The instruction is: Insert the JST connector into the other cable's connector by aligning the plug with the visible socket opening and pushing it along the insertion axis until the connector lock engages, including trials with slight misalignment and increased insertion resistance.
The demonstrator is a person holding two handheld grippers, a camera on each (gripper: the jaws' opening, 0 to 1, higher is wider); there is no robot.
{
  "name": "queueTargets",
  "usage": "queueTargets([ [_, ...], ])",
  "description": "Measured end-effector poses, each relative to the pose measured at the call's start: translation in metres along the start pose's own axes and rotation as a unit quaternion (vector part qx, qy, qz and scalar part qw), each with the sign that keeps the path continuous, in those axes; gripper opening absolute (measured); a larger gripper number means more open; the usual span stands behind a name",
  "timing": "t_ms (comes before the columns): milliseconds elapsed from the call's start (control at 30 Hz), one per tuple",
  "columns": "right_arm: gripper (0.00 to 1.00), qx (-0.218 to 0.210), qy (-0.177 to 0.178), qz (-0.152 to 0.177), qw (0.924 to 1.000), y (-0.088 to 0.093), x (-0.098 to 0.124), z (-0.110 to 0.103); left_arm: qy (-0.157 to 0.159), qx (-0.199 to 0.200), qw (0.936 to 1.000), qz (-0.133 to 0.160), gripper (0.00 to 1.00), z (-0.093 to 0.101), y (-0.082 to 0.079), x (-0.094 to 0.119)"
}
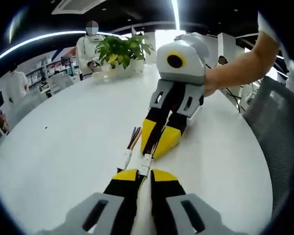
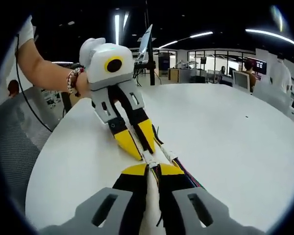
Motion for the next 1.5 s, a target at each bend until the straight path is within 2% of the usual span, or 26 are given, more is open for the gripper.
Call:
queueTargets([
  [200, 0.17, -0.016, 0.014, 0.012, 0.9997, -0.008, 0.004, 0.003, -0.011, 0.018, 0.9996, 0.021, 0.05, 0.001, -0.006, 0.006],
  [333, 0.18, -0.023, 0.02, 0.021, 0.9993, -0.014, 0.009, 0.003, -0.022, 0.037, 0.9986, 0.031, 0.15, 0.0, -0.013, 0.01],
  [400, 0.22, -0.039, 0.035, 0.032, 0.9981, -0.021, 0.013, 0.006, -0.014, 0.065, 0.9966, 0.049, 0.16, 0.002, -0.018, 0.012],
  [533, 0.32, -0.06, 0.057, 0.057, 0.995, -0.038, 0.023, 0.01, -0.027, 0.071, 0.9954, 0.057, 0.23, 0.002, -0.025, 0.022],
  [567, 0.34, -0.065, 0.063, 0.059, 0.9942, -0.043, 0.027, 0.01, -0.044, 0.082, 0.9942, 0.053, 0.25, 0.0, -0.026, 0.028],
  [633, 0.35, -0.076, 0.077, 0.066, 0.9919, -0.05, 0.036, 0.012, -0.053, 0.106, 0.9912, 0.058, 0.3, 0.0, -0.03, 0.037],
  [700, 0.36, -0.096, 0.092, 0.09, 0.987, -0.059, 0.046, 0.014, -0.065, 0.129, 0.9872, 0.068, 0.35, -0.001, -0.034, 0.044],
  [800, 0.4, -0.109, 0.107, 0.105, 0.9826, -0.068, 0.06, 0.015, -0.097, 0.16, 0.9795, 0.075, 0.51, -0.003, -0.042, 0.063],
  [867, 0.39, -0.105, 0.116, 0.105, 0.982, -0.071, 0.068, 0.013, -0.109, 0.162, 0.9771, 0.085, 0.58, -0.003, -0.048, 0.075],
  [1033, 0.41, -0.123, 0.142, 0.135, 0.973, -0.084, 0.093, 0.005, -0.124, 0.164, 0.9734, 0.101, 0.59, 0.004, -0.056, 0.101],
  [1133, 0.47, -0.136, 0.148, 0.147, 0.9684, -0.09, 0.107, -0.002, -0.13, 0.17, 0.9709, 0.108, 0.59, 0.011, -0.06, 0.117],
  [1200, 0.5, -0.159, 0.141, 0.167, 0.9628, -0.095, 0.122, -0.007, -0.141, 0.169, 0.9694, 0.109, 0.59, 0.016, -0.061, 0.13],
  [1267, 0.53, -0.162, 0.153, 0.17, 0.9599, -0.097, 0.134, -0.009, -0.154, 0.167, 0.9674, 0.113, 0.59, 0.02, -0.061, 0.144],
  [1367, 0.52, -0.168, 0.177, 0.176, 0.9536, -0.1, 0.159, -0.014, -0.177, 0.174, 0.9608, 0.124, 0.59, 0.026, -0.06, 0.167],
  [1433, 0.5, -0.184, 0.18, 0.17, 0.9512, -0.096, 0.173, -0.019, -0.192, 0.179, 0.9551, 0.138, 0.59, 0.034, -0.057, 0.184],
  [1500, 0.54, -0.197, 0.187, 0.191, 0.9433, -0.096, 0.187, -0.024, -0.209, 0.188, 0.9491, 0.142, 0.59, 0.04, -0.051, 0.194],
])
Point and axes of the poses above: the point that each gripper's makers call its tool centre point, and the gripper's own axes: x roughly backward along the fingers, z roughly to its right, y roughly out of its underside, the point moved 6 cm from there along x, roughly backward along the fingers
